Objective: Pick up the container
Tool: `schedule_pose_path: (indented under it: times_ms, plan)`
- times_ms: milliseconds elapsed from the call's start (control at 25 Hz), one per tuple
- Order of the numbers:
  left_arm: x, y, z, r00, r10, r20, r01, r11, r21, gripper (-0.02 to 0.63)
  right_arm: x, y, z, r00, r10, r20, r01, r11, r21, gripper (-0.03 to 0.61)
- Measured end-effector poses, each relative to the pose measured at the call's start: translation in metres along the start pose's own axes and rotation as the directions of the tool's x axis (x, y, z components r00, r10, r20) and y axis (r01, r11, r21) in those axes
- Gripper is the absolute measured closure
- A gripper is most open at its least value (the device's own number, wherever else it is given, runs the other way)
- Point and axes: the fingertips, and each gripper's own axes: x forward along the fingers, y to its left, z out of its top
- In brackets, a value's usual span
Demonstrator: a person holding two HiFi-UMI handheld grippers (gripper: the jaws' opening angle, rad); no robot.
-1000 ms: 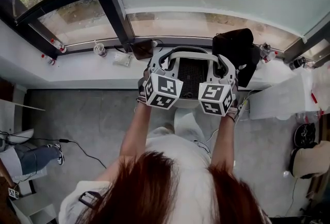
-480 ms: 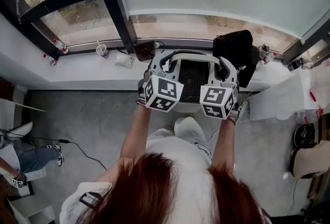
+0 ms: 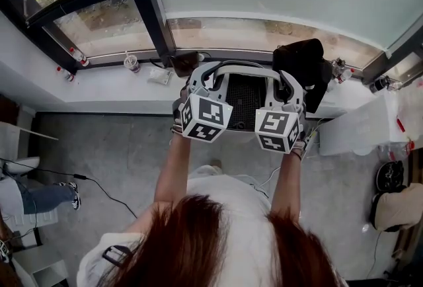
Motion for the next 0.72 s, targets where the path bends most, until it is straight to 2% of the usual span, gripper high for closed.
schedule_pose_path:
  times_ms: [360, 720]
  plan:
    - [-0.022, -0.017, 0.017, 0.999, 0.044, -0.011, -0.044, 0.999, -0.006, 0.557, -0.026, -0.013, 0.001, 0.999, 0.033, 0.039, -0.033, 0.999, 0.0, 0.509]
    - [-0.051, -0.046, 0.03, 0.998, 0.054, -0.011, -0.054, 0.999, -0.002, 0.557, -0.066, -0.021, -0.007, 0.997, 0.04, 0.06, -0.041, 0.999, 0.015, 0.509]
